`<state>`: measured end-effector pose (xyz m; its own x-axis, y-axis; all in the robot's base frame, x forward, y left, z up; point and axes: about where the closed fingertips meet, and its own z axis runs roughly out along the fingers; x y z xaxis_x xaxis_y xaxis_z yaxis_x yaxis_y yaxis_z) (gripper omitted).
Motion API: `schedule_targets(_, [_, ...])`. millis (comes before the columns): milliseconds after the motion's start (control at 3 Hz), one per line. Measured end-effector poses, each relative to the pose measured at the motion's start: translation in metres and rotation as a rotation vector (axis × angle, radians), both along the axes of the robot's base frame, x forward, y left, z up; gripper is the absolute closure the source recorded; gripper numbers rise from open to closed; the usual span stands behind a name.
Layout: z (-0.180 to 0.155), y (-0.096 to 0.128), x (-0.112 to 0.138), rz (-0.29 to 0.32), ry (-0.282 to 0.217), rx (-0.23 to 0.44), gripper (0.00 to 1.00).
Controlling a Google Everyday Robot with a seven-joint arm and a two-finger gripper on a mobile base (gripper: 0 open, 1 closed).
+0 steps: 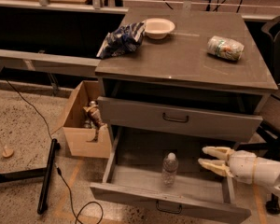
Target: Place water bottle into middle drawer
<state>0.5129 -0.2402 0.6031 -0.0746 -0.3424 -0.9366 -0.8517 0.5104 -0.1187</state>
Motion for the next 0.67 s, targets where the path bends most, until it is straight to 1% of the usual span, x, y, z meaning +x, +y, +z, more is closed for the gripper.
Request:
schedule_targets(333, [0.041, -0.037, -0.043, -0.093, 0.053, -0.079, 0.82])
schedule_targets(667, [0.092, -0.047, -0.091, -0.208, 0.041, -0.145, 1.0])
